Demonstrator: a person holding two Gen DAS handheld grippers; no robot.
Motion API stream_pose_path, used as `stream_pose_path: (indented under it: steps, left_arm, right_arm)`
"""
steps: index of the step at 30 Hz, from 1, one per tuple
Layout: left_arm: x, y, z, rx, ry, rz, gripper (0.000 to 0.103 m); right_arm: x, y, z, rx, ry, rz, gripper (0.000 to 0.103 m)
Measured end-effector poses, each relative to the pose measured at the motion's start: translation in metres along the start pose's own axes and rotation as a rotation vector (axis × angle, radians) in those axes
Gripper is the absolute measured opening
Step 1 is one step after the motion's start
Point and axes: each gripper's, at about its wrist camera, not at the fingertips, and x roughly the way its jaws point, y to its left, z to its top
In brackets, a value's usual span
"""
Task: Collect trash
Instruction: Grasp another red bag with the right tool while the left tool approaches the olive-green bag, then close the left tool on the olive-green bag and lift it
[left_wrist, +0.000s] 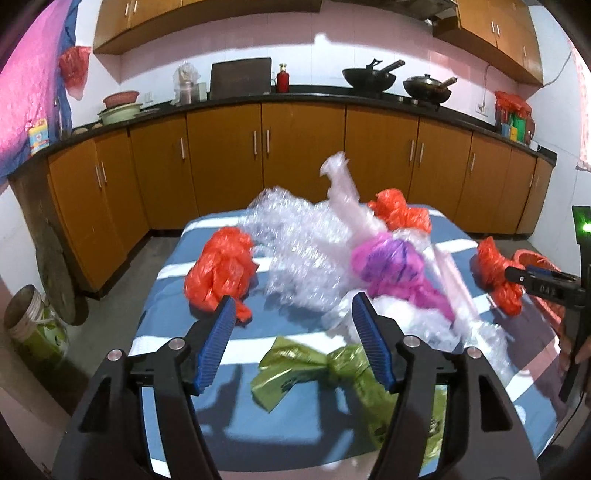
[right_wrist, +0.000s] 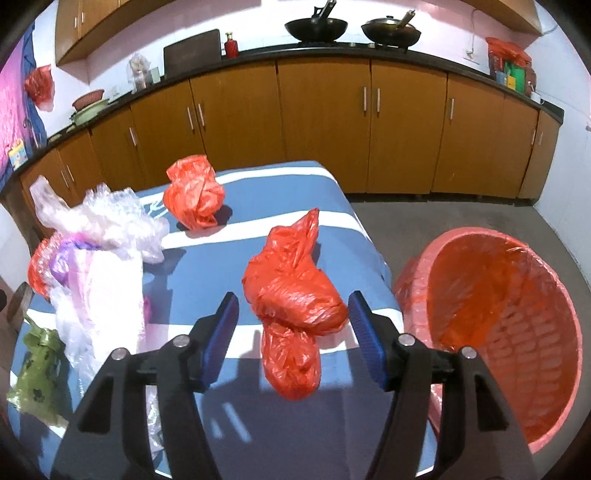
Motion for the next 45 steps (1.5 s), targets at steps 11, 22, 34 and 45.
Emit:
stream_pose_path:
  steps: [11, 22, 34, 45]
  left_arm:
    - [0.015, 0.013, -0.014, 0.019, 0.053, -0.017, 0.065]
    - [0.033, 0.014, -0.023, 0.02, 0.148, -0.034, 0.064]
    - [-0.005, -0.002, -0.017, -0.022, 0.106, -0.088, 0.063]
    - [-0.02, -0.038, -0.026, -0.036, 0.119, -0.084, 0.063]
  right_arm:
    - [0.02, 0.007, -0.006, -0.006, 0.058, -0.017, 0.04]
    - [0.017, 0.013, -0.007, -0.028, 0.05, -0.006, 0.021]
    - [-0.003, 0.015, -0.006, -0.038, 0.012, -0.013, 0.021]
    - [-0.062, 0.007, -0.018, 0.022, -0.069, 0.009, 0.02]
